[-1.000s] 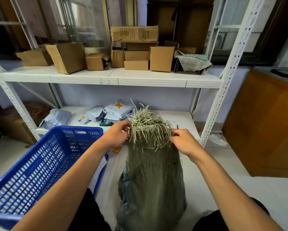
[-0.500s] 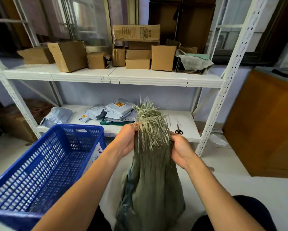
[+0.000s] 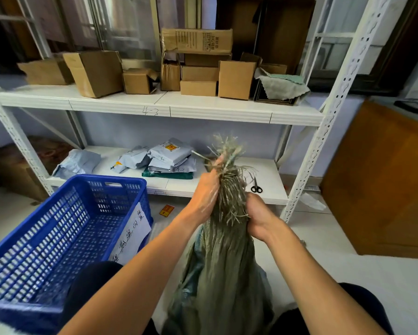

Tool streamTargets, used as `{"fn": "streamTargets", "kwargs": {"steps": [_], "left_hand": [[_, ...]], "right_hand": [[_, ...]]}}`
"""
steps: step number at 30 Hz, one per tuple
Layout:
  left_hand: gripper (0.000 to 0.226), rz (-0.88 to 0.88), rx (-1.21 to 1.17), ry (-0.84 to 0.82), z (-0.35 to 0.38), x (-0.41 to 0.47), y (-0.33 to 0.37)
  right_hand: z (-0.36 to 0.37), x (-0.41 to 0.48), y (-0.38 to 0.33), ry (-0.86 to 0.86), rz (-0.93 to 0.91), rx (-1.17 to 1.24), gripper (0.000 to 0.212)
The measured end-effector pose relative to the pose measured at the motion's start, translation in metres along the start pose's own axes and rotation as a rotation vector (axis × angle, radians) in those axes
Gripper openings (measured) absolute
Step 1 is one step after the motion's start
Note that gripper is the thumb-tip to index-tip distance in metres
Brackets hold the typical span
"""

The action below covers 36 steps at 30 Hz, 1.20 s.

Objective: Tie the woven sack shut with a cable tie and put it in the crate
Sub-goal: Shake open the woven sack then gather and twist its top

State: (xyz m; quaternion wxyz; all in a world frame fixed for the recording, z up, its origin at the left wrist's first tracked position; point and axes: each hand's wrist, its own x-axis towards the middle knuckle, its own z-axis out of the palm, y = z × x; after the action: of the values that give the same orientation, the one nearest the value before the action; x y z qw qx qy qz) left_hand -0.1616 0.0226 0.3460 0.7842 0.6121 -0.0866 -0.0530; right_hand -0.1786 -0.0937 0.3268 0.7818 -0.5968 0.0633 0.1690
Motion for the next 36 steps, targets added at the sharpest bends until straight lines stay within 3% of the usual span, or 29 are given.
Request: {"fn": "streamTargets", "kwargs": {"steps": [2, 5, 9, 13, 17, 20, 22, 26, 31, 34, 36], "left_hand": [[0.053, 0.004, 0.032, -0.04, 0.002, -0.003, -0.002], [0.059, -0.059, 0.163, 0.07, 0.006, -0.002, -0.001], [0.024, -0.141, 0.022, 0.12, 0.004, 0.005, -0.002], [0.025, -0.242, -0.032, 0.227, -0.005, 0.012, -0.005], [0.034, -0.302, -0.026, 0.373, -0.013, 0.019, -0.007], [0.046, -0.305, -0.114, 0.399, -0.019, 0.016, -0.007], [0.041, -0.302, -0.106, 0.396, -0.018, 0.014, -0.004], [0.033, -0.308, -0.08, 0.349, -0.013, 0.009, 0.004], [0.05, -0.28, -0.048, 0.294, -0.008, 0.006, 0.011], [0.068, -0.219, -0.127, 0.288, -0.008, 0.005, 0.015], [0.061, -0.198, -0.157, 0.251, -0.008, 0.004, 0.019]], "right_hand": [[-0.004, 0.001, 0.0, -0.011, 0.035, 0.072, 0.037], [-0.008, 0.004, 0.002, 0.046, 0.016, 0.061, 0.043], [-0.007, -0.002, 0.001, 0.079, -0.083, 0.009, 0.047], [-0.004, -0.014, 0.005, 0.025, -0.204, -0.033, 0.041], [-0.001, -0.021, 0.016, 0.12, -0.333, -0.366, 0.019], [-0.001, -0.021, 0.025, 0.183, -0.412, -0.773, 0.041], [-0.001, -0.017, 0.029, 0.247, -0.431, -0.892, 0.035], [0.002, -0.02, 0.027, 0.291, -0.453, -0.743, 0.02], [0.0, -0.019, 0.024, 0.356, -0.456, -0.533, 0.008], [0.002, -0.021, 0.02, 0.412, -0.373, -0.322, 0.013], [0.005, -0.018, 0.021, 0.38, -0.263, -0.173, 0.016]]}}
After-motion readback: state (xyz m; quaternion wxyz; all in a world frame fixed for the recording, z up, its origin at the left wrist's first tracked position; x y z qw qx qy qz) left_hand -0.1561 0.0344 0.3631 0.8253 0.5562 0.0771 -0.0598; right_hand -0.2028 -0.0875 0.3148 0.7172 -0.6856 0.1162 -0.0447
